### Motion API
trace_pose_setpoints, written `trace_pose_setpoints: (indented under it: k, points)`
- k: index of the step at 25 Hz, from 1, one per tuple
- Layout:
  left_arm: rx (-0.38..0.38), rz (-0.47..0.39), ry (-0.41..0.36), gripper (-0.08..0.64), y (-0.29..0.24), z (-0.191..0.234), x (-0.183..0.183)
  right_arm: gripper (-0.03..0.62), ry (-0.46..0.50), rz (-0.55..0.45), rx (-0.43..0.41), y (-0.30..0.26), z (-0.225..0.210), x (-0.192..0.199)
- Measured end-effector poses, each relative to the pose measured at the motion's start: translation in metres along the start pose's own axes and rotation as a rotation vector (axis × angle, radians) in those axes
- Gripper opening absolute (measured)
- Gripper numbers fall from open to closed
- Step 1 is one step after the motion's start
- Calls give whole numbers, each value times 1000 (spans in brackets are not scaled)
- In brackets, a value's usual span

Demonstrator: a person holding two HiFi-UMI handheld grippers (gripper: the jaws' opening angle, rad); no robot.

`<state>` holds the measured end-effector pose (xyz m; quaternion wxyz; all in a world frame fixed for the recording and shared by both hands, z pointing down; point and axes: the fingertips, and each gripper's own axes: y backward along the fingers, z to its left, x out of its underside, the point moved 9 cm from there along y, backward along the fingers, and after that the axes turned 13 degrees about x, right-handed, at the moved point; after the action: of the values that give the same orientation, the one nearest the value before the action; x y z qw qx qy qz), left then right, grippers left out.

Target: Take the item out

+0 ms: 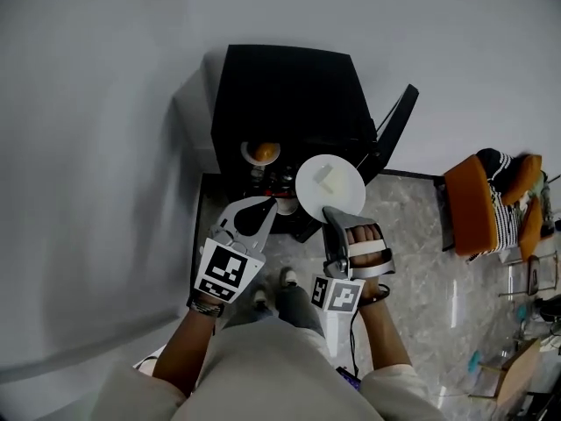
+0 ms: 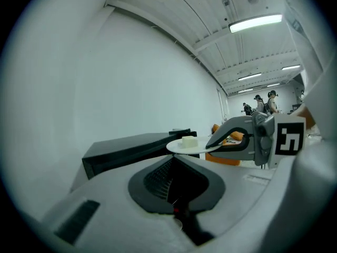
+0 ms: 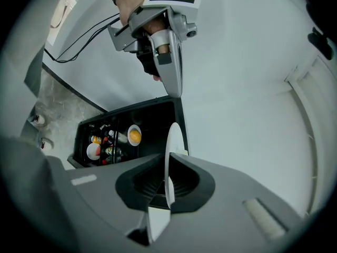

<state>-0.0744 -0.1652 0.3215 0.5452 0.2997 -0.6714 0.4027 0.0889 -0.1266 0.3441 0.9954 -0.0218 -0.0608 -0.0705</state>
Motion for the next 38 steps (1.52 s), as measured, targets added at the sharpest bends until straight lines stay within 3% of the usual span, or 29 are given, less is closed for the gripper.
trace_pose_setpoints:
  k: [10,38]
  points:
    - [-17,-57,-66,5,14,-8,-38,26,3,-5,16,29,-45,-8]
    - [-14,-55,-66,5,18,-17,-36,26,29,-28,38,36,-49,-17]
